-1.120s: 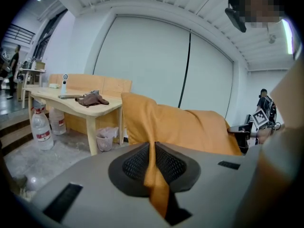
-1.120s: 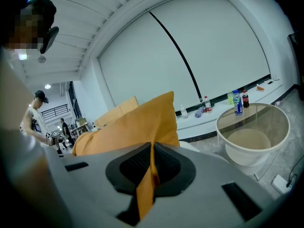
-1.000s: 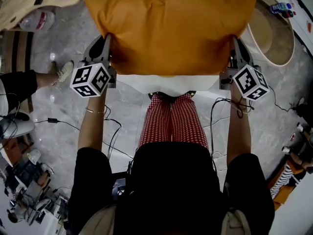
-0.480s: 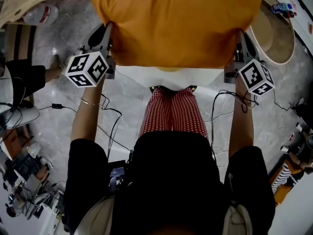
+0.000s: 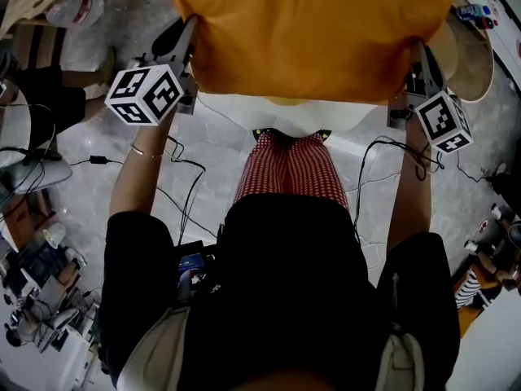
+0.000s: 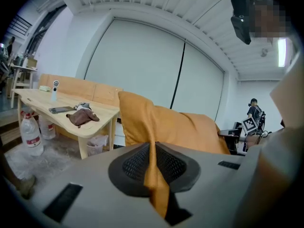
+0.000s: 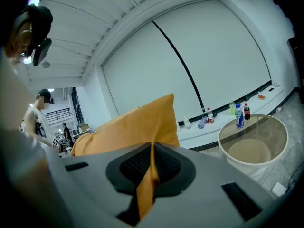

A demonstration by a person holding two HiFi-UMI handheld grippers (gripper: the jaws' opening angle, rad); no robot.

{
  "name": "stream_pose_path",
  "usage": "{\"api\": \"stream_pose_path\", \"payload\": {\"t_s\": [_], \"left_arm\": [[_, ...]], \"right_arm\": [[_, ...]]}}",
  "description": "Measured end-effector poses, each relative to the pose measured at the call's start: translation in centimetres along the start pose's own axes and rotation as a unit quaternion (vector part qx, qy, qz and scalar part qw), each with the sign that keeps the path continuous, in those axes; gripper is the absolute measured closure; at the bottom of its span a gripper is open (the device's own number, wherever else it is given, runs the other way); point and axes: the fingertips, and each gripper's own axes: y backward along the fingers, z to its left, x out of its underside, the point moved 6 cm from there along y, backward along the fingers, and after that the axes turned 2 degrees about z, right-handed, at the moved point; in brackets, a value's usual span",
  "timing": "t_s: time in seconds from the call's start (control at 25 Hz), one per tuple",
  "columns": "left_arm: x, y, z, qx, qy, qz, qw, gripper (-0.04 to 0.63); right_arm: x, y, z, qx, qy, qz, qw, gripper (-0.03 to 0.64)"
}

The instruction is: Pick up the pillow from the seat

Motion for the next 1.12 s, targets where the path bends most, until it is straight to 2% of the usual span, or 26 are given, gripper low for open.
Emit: {"api": "stream_pose_path", "payload": {"t_s": [0.4, 0.76, 1.12], "left_arm": [[-1.2, 1.0, 0.4, 0.015, 0.002, -0.004, 0.9999, 0.554], [-2.9, 4.1, 4.1, 0.013, 0.002, -0.008, 0.9999, 0.554], [-5.5, 4.8, 2.4, 0.018, -0.019, -0.028, 0.9993, 0.554]], "right_arm": [[-1.8, 1.0, 1.8, -0.015, -0.006, -0.014, 1.0, 0.584], [-2.2, 0.2, 7.0, -0.027, -0.006, -0.02, 0.999, 0.584], [-4.1, 1.6, 7.4, -0.031, 0.001, -0.042, 0.999, 0.584]]}}
